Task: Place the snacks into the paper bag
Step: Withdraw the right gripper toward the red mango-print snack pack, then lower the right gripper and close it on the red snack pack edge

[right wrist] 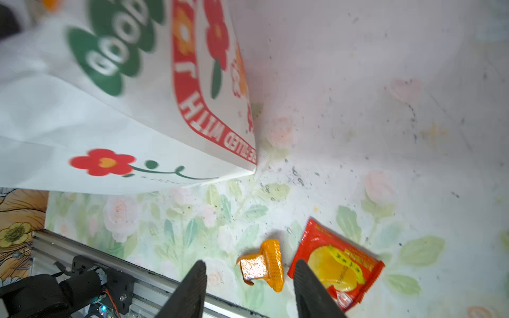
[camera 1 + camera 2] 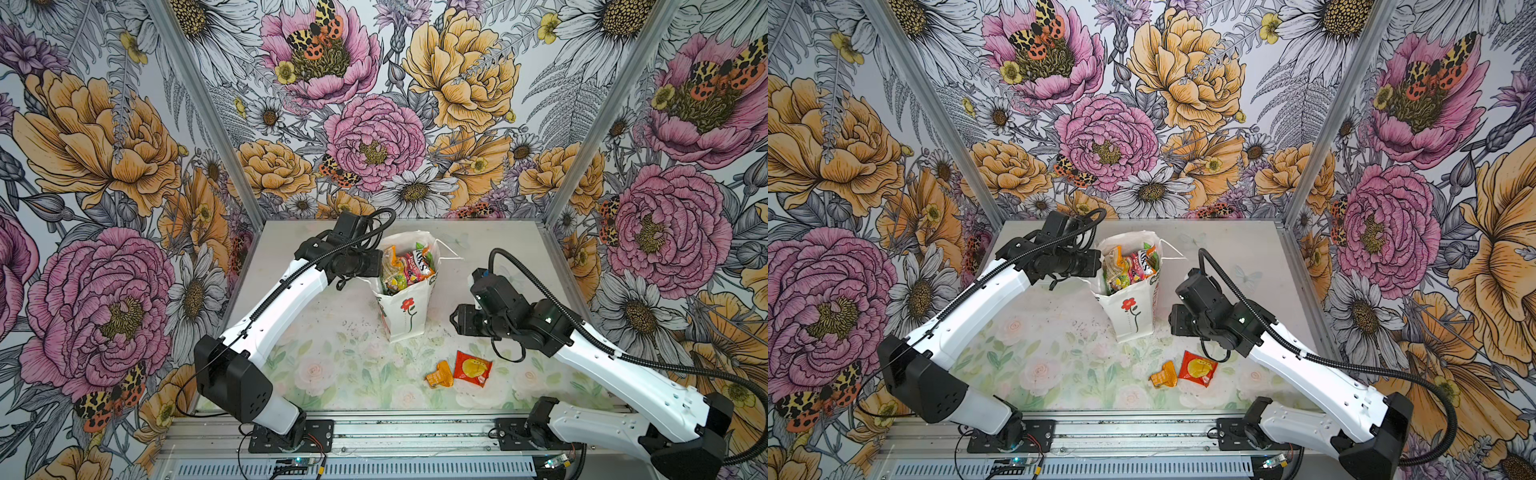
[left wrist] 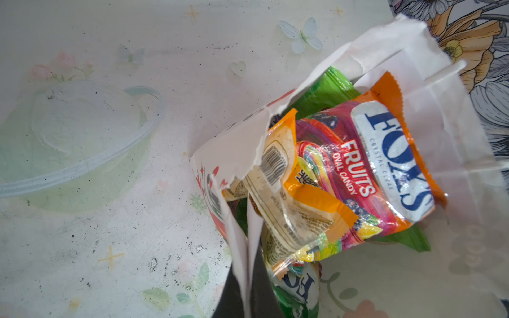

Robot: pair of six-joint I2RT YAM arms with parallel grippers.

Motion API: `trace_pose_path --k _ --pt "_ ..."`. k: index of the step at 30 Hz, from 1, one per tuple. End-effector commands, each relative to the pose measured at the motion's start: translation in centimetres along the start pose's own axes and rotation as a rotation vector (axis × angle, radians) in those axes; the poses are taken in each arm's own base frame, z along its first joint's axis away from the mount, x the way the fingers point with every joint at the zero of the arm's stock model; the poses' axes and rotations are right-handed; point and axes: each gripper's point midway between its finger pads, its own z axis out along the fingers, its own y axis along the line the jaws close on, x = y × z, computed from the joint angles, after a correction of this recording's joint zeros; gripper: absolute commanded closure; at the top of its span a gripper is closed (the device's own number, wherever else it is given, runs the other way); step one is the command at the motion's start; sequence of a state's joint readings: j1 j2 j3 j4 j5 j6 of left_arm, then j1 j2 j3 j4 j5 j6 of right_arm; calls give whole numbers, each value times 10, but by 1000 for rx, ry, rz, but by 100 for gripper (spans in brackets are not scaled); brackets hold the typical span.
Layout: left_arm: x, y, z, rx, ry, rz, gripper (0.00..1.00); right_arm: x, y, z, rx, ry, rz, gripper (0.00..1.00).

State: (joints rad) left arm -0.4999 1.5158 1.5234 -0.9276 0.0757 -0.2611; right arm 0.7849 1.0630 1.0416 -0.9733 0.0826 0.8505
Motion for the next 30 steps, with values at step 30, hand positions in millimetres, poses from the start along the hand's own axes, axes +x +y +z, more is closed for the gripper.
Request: trace_pose_path --k 30 --pt "-18 -4 -17 14 -91 16 100 116 -114 94 233 185 423 54"
